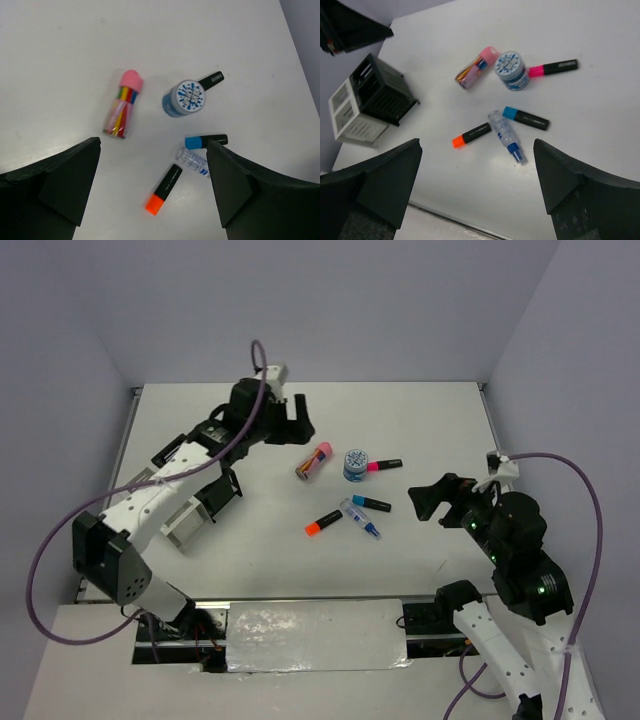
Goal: Sort the stationery into containers
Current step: Pick up the stationery from the center of the board.
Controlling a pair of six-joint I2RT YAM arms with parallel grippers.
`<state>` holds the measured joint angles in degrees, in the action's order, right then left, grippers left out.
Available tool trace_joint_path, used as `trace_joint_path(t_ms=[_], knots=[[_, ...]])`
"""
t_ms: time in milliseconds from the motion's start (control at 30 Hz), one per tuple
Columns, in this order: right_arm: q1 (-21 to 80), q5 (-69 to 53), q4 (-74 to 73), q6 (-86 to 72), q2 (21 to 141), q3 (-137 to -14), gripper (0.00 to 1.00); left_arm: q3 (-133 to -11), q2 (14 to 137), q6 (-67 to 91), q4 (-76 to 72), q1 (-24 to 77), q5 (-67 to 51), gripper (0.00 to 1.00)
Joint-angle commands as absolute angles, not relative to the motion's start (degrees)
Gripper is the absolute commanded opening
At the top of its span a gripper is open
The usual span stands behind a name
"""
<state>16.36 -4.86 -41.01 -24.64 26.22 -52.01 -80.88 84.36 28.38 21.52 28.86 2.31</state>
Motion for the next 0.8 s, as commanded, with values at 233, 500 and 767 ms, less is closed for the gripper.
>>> trace_joint_path(t_ms=[233, 500, 767], knots=[[16.87, 17.05, -53.7, -22.42, 22.42, -66.44, 1.0, -102.28, 108.87, 21.97, 17.99, 44.38, 10.28, 0.99], [16.7, 14.08, -55.99, -17.06, 23.47, -66.36, 1.0, -115.82, 122.85, 21.18, 24.51, 47.37, 17.2, 0.99], [16.7, 9.49, -53.53, -15.64, 22.24, -63.2, 1.0, -116.37, 126.91, 17.85, 25.75, 47.46, 22.68, 0.99]])
